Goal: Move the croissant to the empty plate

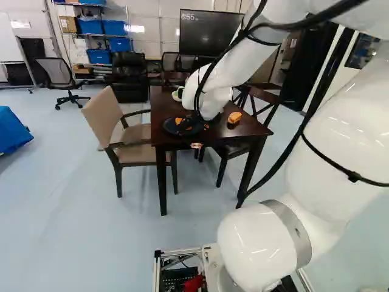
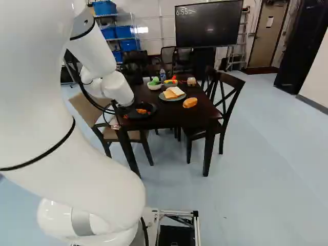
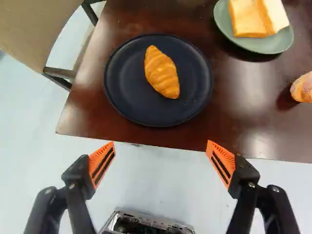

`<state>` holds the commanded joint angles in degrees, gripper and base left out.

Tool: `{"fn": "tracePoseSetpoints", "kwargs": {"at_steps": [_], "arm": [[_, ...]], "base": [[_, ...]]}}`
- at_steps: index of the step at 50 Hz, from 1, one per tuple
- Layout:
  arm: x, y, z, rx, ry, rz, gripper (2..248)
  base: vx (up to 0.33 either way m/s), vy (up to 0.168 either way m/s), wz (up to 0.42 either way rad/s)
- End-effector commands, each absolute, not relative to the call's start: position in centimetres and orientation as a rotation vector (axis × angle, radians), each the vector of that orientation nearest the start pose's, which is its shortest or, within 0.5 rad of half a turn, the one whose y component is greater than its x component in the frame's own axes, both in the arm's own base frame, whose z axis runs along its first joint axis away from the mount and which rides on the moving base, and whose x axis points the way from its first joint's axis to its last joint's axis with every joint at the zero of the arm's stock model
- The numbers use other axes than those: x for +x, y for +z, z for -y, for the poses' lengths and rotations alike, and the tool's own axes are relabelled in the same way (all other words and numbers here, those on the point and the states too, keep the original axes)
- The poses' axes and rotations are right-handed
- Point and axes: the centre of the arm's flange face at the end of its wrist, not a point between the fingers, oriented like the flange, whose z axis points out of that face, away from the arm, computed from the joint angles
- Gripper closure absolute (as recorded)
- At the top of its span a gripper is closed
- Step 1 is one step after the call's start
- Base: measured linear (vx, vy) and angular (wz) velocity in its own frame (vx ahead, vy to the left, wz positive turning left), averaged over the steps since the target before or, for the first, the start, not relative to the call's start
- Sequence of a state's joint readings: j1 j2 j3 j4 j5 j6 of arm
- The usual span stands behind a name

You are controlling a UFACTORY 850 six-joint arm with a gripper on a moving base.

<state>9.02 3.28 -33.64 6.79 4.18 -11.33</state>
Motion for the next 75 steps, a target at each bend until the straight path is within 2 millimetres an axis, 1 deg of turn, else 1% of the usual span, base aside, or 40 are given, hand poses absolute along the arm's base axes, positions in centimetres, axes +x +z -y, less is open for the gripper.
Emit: {"fn": "tracePoseSetpoints", "kwargs": {"at_steps": [16, 34, 55, 75], "arm": [[37.9, 41.6, -4.3, -2.853, -1.291, 0.243, 3], [34.8, 39.9, -2.6, -2.781, -1.471, 0.158, 3], [31.6, 38.4, -1.3, -2.696, -1.629, 0.085, 3], [29.2, 37.4, -0.5, -2.626, -1.734, 0.039, 3]], "base": [[0.000, 0.000, 0.000], [0.000, 0.000, 0.000], [0.000, 0.000, 0.000], [0.000, 0.000, 0.000]]}}
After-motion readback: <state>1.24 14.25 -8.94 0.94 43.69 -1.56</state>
